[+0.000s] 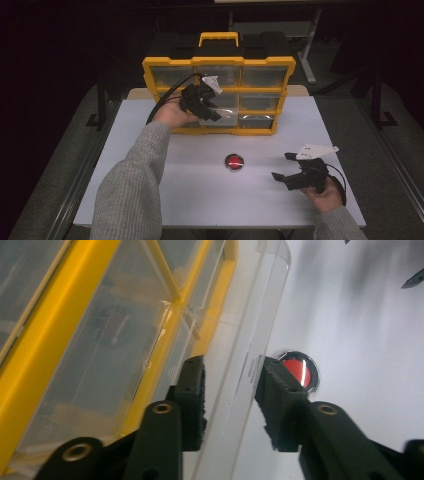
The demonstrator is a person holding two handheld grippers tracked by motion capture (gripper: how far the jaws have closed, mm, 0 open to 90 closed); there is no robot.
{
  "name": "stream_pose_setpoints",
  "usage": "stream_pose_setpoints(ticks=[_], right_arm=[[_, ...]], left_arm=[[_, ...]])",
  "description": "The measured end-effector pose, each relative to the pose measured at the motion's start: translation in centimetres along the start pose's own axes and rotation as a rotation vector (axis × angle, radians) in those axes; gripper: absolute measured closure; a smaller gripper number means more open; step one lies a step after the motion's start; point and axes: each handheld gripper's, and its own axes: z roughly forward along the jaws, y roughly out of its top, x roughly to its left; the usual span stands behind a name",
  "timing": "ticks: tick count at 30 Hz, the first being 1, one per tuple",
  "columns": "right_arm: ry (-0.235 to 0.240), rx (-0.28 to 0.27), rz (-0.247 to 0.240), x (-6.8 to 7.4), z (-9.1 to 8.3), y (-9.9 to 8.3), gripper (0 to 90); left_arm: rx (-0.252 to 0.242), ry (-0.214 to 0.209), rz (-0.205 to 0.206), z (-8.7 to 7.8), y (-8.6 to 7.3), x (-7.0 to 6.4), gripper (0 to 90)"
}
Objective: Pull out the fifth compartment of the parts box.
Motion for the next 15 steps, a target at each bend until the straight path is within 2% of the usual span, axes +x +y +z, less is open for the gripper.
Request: stream_pose_setpoints(ticks=[2,7,12,15], right_arm=[[0.001,0.001,-0.002,0.0,0.0,0.0,14.2],[0.003,0.005,0.000,0.1,0.0,0.0,14.2],[0.004,0.003,-0.006,0.2,0.1,0.0,14.2],[0.008,0.004,-0.005,0.2,0.1,0.0,14.2]], left_arm=[[-0.015,-0.006,-0.002,-0.4,-0.1,0.0,66.8],[-0.010,-0.037,0.018,-0.9,-0.3,-0.5,67.8],[-0.016,-0.048,0.029,-1.1,-0.6,-0.8,67.9],[-0.024,-0.040,0.033,-1.4,-0.9,-1.1,67.3]])
